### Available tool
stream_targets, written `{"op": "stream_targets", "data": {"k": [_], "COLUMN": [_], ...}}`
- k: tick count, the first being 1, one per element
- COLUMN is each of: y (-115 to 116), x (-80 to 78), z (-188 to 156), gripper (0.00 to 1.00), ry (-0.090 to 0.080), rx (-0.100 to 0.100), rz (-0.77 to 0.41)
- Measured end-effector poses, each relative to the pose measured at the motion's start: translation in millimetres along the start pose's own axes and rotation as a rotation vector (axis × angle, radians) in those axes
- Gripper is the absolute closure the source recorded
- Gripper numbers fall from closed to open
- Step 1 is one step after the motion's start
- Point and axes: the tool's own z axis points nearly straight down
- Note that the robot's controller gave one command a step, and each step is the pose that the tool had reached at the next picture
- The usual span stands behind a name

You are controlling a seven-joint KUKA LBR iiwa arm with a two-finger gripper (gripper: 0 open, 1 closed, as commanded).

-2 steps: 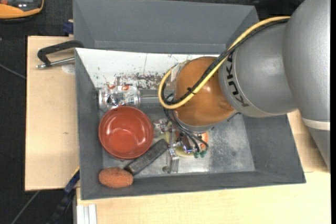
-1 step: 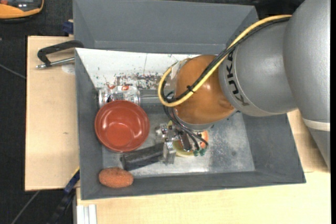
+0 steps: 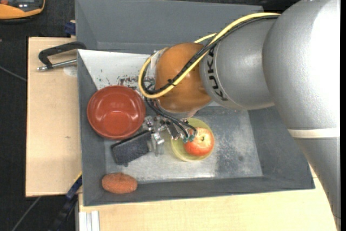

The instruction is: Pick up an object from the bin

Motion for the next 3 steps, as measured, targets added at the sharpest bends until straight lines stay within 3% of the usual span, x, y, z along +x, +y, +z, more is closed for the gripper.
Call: {"op": "stream_targets", "data": {"k": [1, 2, 3], "y": [20.0, 19.5, 17.9], "x": [-6.4, -4.6, 30.8], "z": [-110.4, -105.5, 3.5], "gripper": [1.00, 1.00, 1.00], "ry": [-0.010, -0.001, -0.002], "rx": [0.001, 0.000, 0.000], "rz": [-0.017, -0.016, -0.046]}}
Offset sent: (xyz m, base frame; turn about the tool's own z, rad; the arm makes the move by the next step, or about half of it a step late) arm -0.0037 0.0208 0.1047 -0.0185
